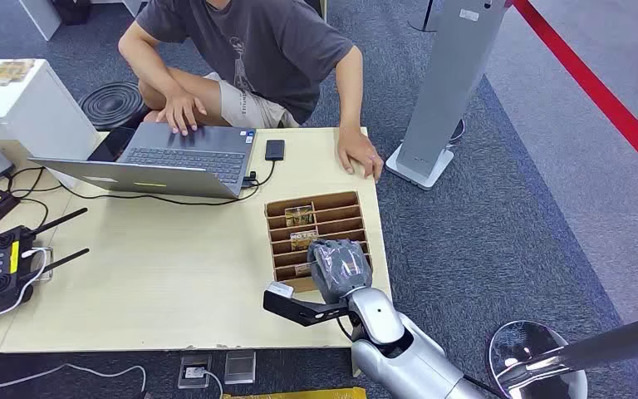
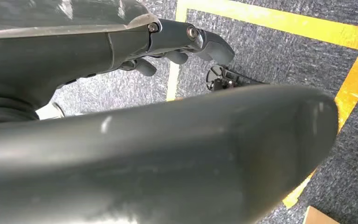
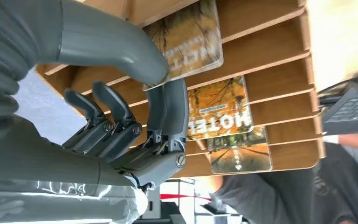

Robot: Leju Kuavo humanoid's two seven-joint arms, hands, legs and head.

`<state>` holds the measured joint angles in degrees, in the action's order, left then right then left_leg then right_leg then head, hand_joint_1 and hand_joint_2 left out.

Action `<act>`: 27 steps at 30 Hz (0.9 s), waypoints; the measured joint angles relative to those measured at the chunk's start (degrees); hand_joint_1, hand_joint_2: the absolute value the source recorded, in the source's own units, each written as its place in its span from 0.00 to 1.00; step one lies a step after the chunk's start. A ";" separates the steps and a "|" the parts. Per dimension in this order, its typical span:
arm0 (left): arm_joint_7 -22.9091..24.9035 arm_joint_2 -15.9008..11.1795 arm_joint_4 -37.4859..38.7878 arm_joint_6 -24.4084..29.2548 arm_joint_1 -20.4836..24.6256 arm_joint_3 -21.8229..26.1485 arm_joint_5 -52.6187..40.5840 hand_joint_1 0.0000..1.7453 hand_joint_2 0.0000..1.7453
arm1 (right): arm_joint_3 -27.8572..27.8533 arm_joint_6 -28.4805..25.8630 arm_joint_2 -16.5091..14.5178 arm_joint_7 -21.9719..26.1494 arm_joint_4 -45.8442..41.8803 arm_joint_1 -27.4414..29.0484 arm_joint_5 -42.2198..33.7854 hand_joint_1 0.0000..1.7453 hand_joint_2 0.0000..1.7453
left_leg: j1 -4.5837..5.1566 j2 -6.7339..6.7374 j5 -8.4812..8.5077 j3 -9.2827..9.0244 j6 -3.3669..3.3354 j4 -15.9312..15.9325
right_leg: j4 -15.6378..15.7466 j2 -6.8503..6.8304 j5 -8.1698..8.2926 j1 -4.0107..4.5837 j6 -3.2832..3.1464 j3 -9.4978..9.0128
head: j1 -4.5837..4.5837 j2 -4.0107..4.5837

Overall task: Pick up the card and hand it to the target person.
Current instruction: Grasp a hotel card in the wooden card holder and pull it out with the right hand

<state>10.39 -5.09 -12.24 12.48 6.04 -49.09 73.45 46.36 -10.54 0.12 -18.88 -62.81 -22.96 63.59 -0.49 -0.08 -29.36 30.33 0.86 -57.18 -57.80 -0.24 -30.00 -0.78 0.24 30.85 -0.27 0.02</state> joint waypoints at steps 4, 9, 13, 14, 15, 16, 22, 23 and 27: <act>-0.29 0.00 0.00 -0.08 -0.03 0.00 0.01 0.00 0.00 | -0.69 -1.45 0.45 -0.19 -1.18 0.68 0.60 1.00 1.00 | 0.00 0.00 0.00 0.01 0.00 0.00 | 0.00 0.00 0.00 0.00 0.00 0.00 | 0.01 0.00; -0.51 0.00 0.00 -0.28 -0.10 0.00 -0.01 0.00 0.00 | -3.10 -4.15 1.91 -0.74 -5.03 2.11 2.02 1.00 1.00 | 0.00 0.00 0.00 0.02 0.00 -0.01 | 0.00 0.00 0.00 0.00 0.00 0.02 | -0.02 0.00; -0.56 0.00 0.00 -0.34 -0.12 0.00 -0.01 0.00 0.00 | -5.27 -5.38 3.08 -0.81 -8.59 2.86 2.80 1.00 1.00 | 0.00 0.00 0.00 0.03 0.00 -0.01 | 0.01 0.00 0.00 0.00 0.00 0.03 | -0.01 0.00; -0.57 0.00 0.00 -0.35 -0.12 0.00 -0.01 0.00 0.00 | -5.78 -5.55 3.33 -0.81 -9.37 2.98 3.02 1.00 1.00 | 0.00 0.00 0.00 0.03 0.00 -0.01 | 0.01 0.00 0.00 0.00 0.00 0.03 | 0.00 0.00; -0.58 0.00 0.00 -0.35 -0.12 0.00 -0.01 0.00 0.00 | -6.28 -5.74 3.57 -0.80 -10.11 3.09 3.17 1.00 1.00 | 0.00 0.00 0.00 0.02 0.00 -0.01 | 0.01 0.00 0.00 0.00 0.00 0.02 | 0.00 0.00; -0.61 0.00 0.00 -0.35 -0.13 0.00 -0.01 0.00 0.00 | -6.75 -6.00 3.81 -0.77 -10.82 3.20 3.31 1.00 1.00 | 0.00 0.00 0.00 0.02 0.00 -0.01 | 0.01 0.00 0.00 0.00 0.00 0.02 | 0.01 0.00; -0.67 0.00 0.00 -0.35 -0.12 0.00 -0.07 0.00 0.00 | -9.20 -7.64 4.89 0.16 -15.54 3.64 4.85 1.00 1.00 | 0.00 0.00 0.00 0.03 0.00 -0.01 | 0.01 0.00 0.00 0.00 0.00 0.03 | 0.02 0.00; -0.67 0.00 0.00 -0.35 -0.12 0.00 -0.14 0.00 0.00 | -9.59 -7.88 5.05 0.44 -16.59 3.66 5.35 1.00 1.00 | 0.00 0.00 0.00 0.03 0.00 -0.01 | 0.01 0.00 0.00 0.00 0.00 0.03 | 0.01 0.00; -0.67 0.00 0.00 -0.39 -0.12 0.00 -0.34 0.00 0.00 | -10.81 -8.99 5.69 1.73 -21.20 3.42 8.33 1.00 1.00 | 0.00 0.00 0.00 0.04 0.00 -0.01 | 0.01 0.00 0.00 0.00 0.00 0.03 | 0.01 0.00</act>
<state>9.73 -5.09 -12.24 12.09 5.92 -49.09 73.11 35.54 -19.53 5.81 -17.15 -84.01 -19.55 71.93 -0.49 -0.08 -29.36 30.38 0.86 -57.19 -57.80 -0.24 -30.00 -0.78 0.23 30.87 -0.27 0.02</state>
